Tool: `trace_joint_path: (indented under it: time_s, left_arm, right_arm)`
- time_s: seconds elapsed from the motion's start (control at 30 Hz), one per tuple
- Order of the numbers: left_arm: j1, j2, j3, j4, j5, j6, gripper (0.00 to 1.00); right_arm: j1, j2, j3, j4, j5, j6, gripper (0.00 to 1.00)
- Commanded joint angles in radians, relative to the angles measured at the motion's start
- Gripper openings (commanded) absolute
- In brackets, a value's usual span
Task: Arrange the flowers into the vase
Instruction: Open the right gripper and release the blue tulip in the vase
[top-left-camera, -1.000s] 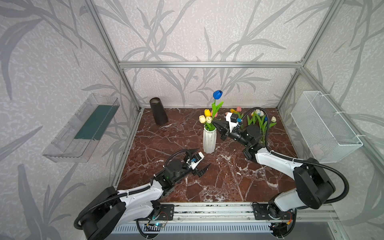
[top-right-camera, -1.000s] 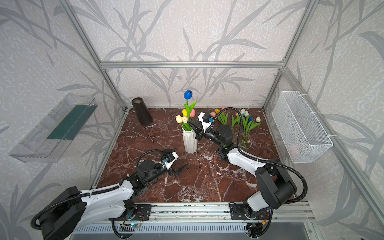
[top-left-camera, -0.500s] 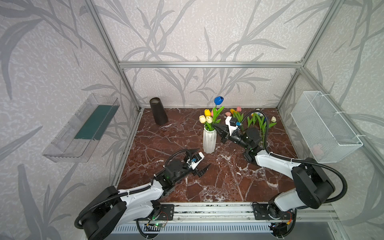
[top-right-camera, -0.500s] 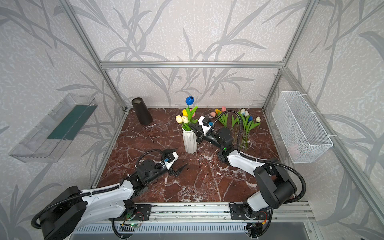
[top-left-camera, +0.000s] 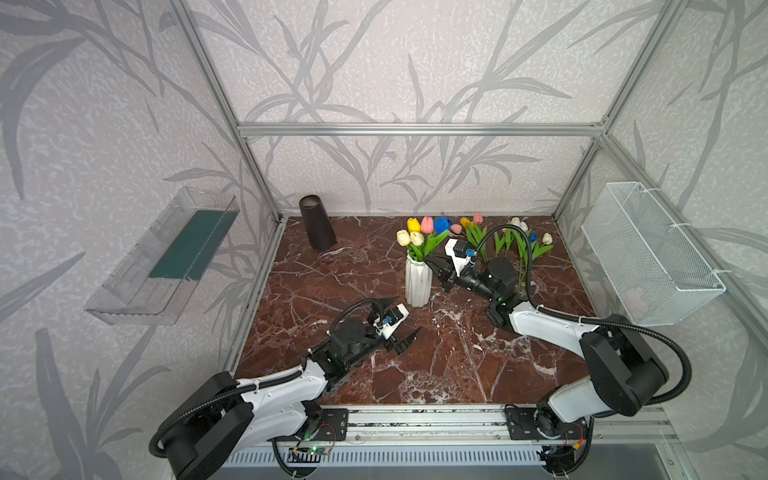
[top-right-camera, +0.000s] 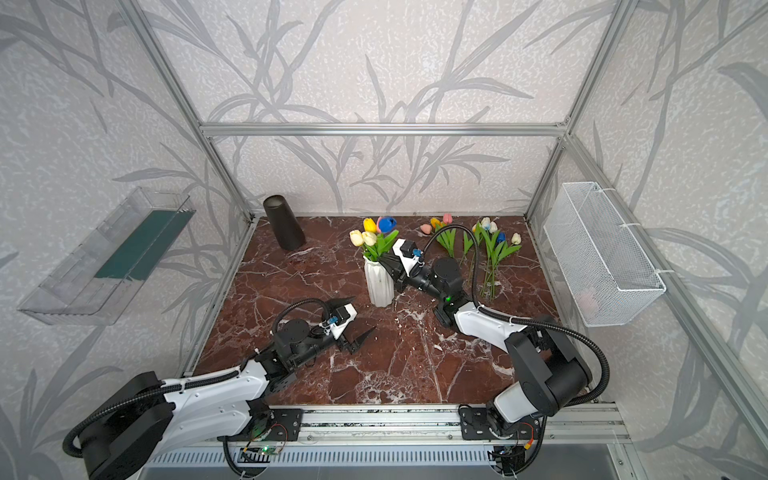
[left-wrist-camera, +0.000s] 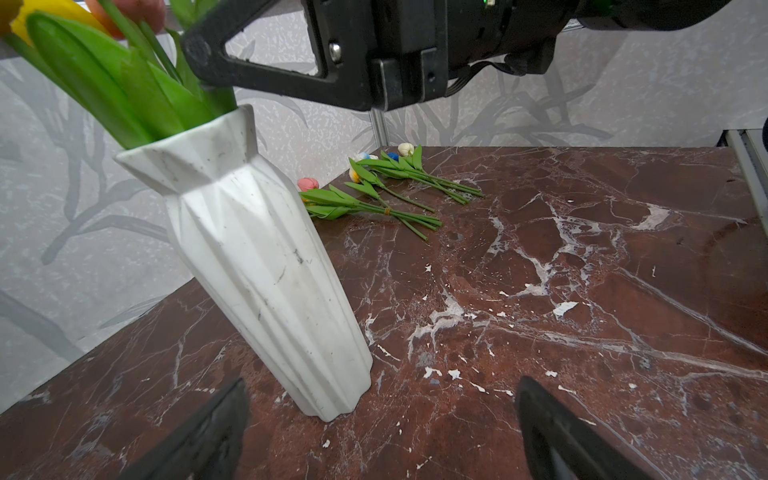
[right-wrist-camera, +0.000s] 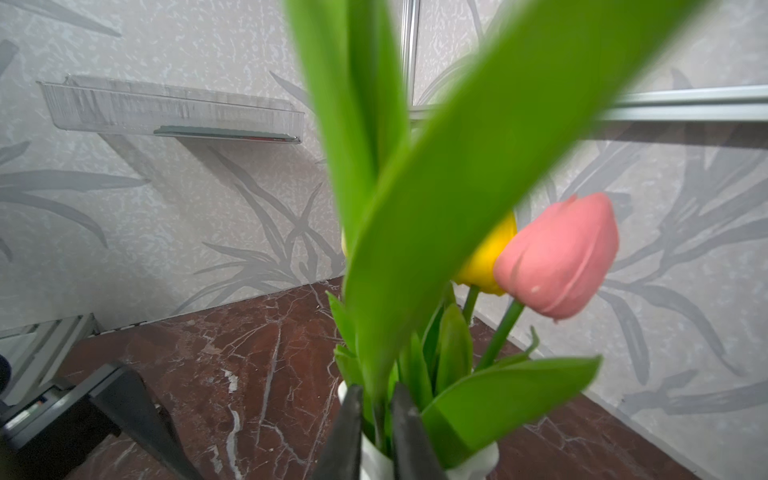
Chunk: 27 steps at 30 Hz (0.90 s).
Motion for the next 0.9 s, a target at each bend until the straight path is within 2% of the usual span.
trace_joint_path:
  time_s: [0.0, 0.3, 0.57, 0.73, 0.87]
  left_arm:
    - [-0.002, 0.004, 0.009, 0.006, 0.0, 0.023, 0.99]
    - [-0.002, 0.002, 0.01, 0.006, 0.001, 0.023, 0.99]
    - [-0.002, 0.002, 0.009, 0.006, -0.002, 0.024, 0.99]
    - [-0.002, -0.014, 0.004, 0.006, 0.001, 0.02, 0.99]
    - [-0.003, -0.038, -0.005, 0.014, -0.002, 0.017, 0.99]
  right_arm:
    - [0.006, -0.044, 0.021, -0.021, 0.014, -0.007, 0.27]
    - [0.008, -0.104, 0.039, -0.071, 0.032, 0.004, 0.33]
    - [0.008, -0.192, 0.004, -0.1, 0.027, -0.032, 0.43]
    - [0.006, -0.309, -0.019, -0.182, 0.089, -0.072, 0.48]
    - [-0.015, -0.395, -0.057, -0.197, 0.236, -0.071, 0.51]
